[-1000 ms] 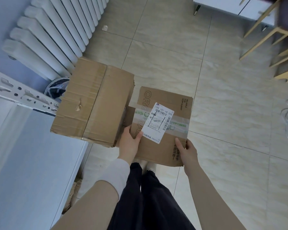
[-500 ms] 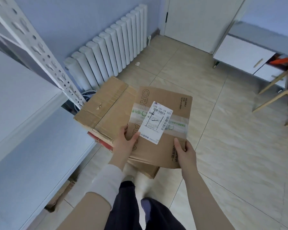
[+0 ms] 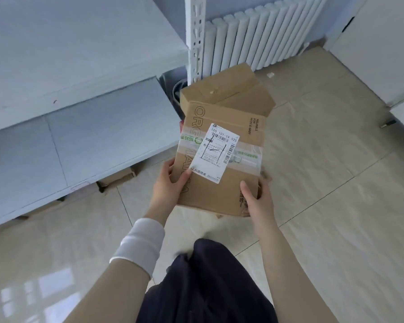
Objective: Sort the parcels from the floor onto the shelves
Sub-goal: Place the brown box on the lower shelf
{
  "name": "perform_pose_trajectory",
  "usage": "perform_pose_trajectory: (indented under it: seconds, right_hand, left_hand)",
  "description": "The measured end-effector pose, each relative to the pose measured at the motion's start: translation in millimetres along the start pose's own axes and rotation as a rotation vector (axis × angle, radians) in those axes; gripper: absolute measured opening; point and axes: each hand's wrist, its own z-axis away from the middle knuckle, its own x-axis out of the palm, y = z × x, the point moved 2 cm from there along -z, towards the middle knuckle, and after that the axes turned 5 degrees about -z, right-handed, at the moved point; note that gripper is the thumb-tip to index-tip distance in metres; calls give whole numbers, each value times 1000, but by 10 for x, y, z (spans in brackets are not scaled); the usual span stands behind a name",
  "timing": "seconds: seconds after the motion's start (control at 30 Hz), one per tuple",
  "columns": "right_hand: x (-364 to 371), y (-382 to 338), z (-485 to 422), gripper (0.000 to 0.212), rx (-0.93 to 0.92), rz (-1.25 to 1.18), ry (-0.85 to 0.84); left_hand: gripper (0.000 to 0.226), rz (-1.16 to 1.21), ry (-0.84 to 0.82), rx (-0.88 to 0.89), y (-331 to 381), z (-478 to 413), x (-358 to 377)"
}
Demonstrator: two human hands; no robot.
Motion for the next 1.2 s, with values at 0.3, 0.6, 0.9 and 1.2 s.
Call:
perform_pose_trajectory:
  seconds: [0.3,0.6,0.9,1.2]
  right_hand:
    - [382,651,525,60,49,164,-266]
    - [204,741,820,40,-30,248,-498]
    - [20,408,1146,47,-179,220,-572]
    - [322,-256,1620,39,-416,99,-608]
  left_hand:
    - [50,136,193,-165,-1027,842,-479]
    - [56,206,399,-168,-1296,1633,-308]
    - [58,269,523,-42,-1003,2159,-318]
    - [55,248,628,178,-391,2440,-983]
